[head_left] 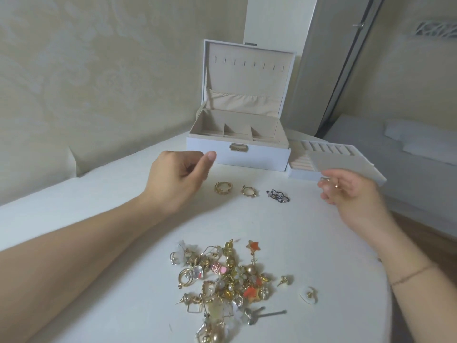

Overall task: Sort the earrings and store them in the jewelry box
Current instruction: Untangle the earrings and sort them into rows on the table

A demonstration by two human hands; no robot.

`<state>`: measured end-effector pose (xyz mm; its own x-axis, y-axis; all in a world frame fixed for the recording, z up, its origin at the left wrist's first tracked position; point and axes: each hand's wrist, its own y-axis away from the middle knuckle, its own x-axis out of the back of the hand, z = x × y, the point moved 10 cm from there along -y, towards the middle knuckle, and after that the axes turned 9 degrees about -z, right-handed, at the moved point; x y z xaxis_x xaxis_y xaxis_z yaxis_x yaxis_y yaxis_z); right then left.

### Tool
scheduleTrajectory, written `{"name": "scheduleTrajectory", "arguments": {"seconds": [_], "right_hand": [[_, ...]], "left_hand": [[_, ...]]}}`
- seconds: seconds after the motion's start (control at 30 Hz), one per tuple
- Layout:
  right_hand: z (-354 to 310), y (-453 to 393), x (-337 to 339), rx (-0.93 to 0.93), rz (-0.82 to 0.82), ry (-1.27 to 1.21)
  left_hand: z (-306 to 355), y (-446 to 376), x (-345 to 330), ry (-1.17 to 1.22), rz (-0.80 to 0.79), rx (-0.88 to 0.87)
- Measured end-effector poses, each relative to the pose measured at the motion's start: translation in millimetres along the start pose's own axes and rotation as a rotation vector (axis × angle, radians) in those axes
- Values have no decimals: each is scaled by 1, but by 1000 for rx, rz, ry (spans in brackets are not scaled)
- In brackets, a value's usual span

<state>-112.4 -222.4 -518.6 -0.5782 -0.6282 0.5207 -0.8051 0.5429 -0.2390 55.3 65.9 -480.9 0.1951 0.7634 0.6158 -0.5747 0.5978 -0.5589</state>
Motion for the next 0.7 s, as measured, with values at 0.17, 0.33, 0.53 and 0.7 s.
{"name": "scheduleTrajectory", "arguments": {"seconds": [0.17, 0.33, 0.53, 0.7], "right_hand": [[-3, -8, -18, 98, -55, 288], [-9, 0, -32, 117, -184, 312], [-2, 2, -22, 110, -187, 332], [-13, 5, -27, 214, -151, 530]], "left_hand": [[-18, -2, -1, 21, 10, 75], [-14, -1, -6, -10, -26, 38], [-10, 1, -5, -62, -30, -4], [1, 3, -14, -180, -112, -106]]}}
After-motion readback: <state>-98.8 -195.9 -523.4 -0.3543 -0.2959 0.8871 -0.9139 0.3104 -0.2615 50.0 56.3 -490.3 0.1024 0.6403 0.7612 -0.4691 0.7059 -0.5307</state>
